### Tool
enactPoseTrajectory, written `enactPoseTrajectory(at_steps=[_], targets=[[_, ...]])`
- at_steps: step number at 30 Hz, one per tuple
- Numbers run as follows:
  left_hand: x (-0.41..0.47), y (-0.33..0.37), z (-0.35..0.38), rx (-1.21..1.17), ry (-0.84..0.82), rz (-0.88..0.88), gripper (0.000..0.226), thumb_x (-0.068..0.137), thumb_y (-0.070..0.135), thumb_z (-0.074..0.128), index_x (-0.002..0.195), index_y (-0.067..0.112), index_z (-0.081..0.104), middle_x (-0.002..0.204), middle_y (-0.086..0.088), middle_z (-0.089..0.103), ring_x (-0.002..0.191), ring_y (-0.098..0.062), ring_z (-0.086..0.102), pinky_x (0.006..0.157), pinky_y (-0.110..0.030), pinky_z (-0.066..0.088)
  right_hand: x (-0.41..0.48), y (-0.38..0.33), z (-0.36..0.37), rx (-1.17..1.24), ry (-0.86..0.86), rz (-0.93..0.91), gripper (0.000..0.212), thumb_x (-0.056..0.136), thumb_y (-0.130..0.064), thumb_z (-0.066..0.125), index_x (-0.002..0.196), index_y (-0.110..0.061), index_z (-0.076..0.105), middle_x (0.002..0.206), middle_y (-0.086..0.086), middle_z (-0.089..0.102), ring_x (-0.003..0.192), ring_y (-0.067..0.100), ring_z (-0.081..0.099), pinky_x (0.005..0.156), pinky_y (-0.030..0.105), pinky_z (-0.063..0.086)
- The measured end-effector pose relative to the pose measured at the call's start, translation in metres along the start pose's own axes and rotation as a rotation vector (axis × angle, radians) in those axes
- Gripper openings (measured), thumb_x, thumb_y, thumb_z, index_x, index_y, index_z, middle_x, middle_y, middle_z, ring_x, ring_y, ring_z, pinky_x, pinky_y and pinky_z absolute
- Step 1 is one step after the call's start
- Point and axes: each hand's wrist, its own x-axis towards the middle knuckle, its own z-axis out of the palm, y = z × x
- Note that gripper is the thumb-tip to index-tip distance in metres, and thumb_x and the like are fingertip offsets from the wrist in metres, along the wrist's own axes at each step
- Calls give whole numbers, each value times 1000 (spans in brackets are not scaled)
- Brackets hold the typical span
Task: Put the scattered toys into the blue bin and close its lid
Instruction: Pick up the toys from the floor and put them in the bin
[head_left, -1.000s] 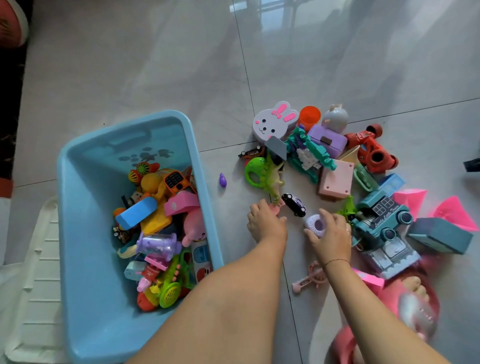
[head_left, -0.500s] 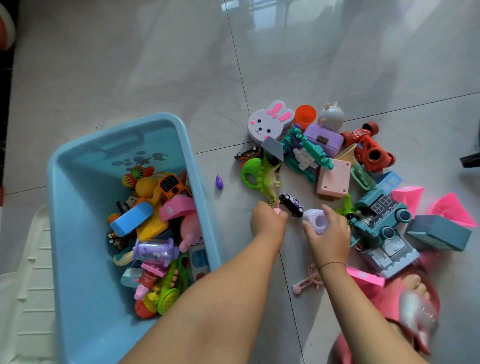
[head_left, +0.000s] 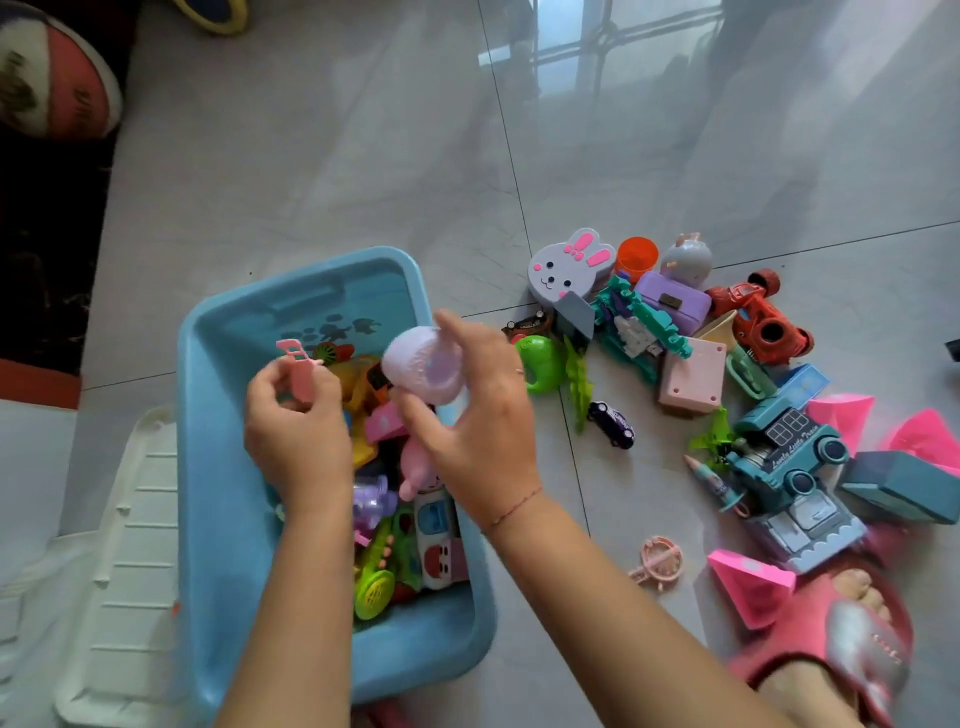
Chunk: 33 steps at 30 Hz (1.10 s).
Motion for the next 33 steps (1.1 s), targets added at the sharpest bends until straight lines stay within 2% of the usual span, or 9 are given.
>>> enactPoseTrajectory(at_steps=[3,5,7,10,14,21,25,28,33], targets=[[28,-7,-7,79,-72,-22,39,89,26,58,124,10,57,123,-7,62,97,-10,55,78,-11,35,14,-15,29,38,-162,14,72,72,-22,74,135,-9,43,126,11,51,117,22,45,102,35,38],[32,-3,-6,98,-126,-19,51,91,35,57,136,13,47,136,-4,53,115,-12,53,95,-20,38,23,-11,35,-10,-196,37,77,75,-34,69,141,-13,35,138,13,42,126,26,40,108,38,35],[20,11,0,99,-141,45,56,92,39,55,141,16,41,143,-3,47,128,-16,46,102,-25,35,24,4,27,-104,-140,53,77,75,-40,65,141,-16,34,141,11,38,129,26,38,109,37,32],[-24,40,22,-2,-232,239,55,92,34,58,140,12,42,141,-8,46,130,-19,43,106,-27,35,13,52,-6,-240,23,175,71,76,-35,68,138,-16,38,139,9,41,130,22,37,111,33,29],[-86,57,76,-24,-506,393,53,88,29,63,135,10,47,139,-8,48,129,-19,42,108,-30,32,-15,128,-55,-380,102,417,72,74,-26,73,138,-16,41,136,13,41,128,28,38,109,32,28],[-89,15,189,535,-813,87,63,88,20,61,143,20,31,155,-4,19,141,-26,22,111,-40,26,-24,194,-84,-588,-185,696,78,78,-26,72,143,-21,29,142,10,36,130,30,34,110,43,34],[-72,-12,217,820,-915,190,77,84,21,66,146,23,20,155,-6,16,141,-31,19,111,-44,21,-20,208,-86,-634,-225,702,76,80,-32,69,143,-23,28,134,10,41,125,30,39,105,44,39],[-56,-21,225,887,-967,281,91,80,28,72,149,21,12,152,-9,19,138,-33,26,109,-45,25,-18,215,-86,-661,-214,678,68,83,-32,65,142,-25,31,129,9,42,120,29,43,98,43,44],[-54,-23,226,841,-998,358,83,73,36,77,137,18,27,139,-11,31,129,-34,38,100,-44,38,-23,219,-82,-664,-218,636,50,87,-24,60,135,-27,44,116,11,47,106,34,52,81,41,50]])
